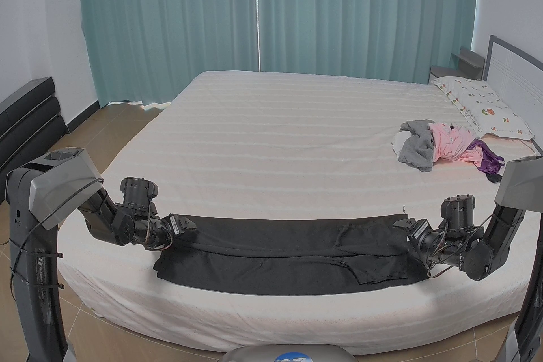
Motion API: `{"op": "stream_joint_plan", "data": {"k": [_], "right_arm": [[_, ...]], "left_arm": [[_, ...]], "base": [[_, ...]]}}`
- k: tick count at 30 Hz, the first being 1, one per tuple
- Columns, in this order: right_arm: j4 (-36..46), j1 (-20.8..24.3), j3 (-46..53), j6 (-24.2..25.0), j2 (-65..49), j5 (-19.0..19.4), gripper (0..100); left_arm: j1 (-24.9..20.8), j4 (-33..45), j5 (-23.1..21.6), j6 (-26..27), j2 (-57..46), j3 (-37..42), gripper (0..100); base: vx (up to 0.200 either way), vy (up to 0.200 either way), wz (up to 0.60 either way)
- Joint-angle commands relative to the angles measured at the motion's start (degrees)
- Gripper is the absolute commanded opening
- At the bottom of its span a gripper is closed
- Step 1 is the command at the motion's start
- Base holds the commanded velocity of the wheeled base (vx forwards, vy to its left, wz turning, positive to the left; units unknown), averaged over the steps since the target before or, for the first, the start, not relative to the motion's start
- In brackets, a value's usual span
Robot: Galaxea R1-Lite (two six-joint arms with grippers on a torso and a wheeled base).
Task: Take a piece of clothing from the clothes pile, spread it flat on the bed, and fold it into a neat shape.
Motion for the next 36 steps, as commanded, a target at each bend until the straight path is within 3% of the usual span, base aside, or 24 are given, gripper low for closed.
{"op": "stream_joint_plan", "data": {"k": [1,7,8,26,36], "right_arm": [[-0.02,0.28,0.12,0.00,0.13,0.08,100],[-0.02,0.37,0.21,0.00,0.13,-0.01,100],[-0.02,0.37,0.21,0.00,0.13,-0.01,100],[-0.02,0.20,0.30,0.00,0.39,0.16,100],[-0.02,-0.86,-0.06,0.44,0.30,1.22,100]], "left_arm": [[-0.24,-0.03,0.03,2.12,0.74,0.92,100],[-0.15,-0.03,0.21,4.14,0.82,1.62,100],[-0.15,-0.03,0.21,3.97,0.74,1.62,0],[0.46,-0.03,0.65,3.53,-0.93,2.85,0],[0.29,-0.03,0.65,0.36,-1.46,2.41,0]], "base": [[0.000,0.000,0.00],[0.000,0.000,0.00],[0.000,0.000,0.00],[0.000,0.000,0.00],[0.000,0.000,0.00]]}}
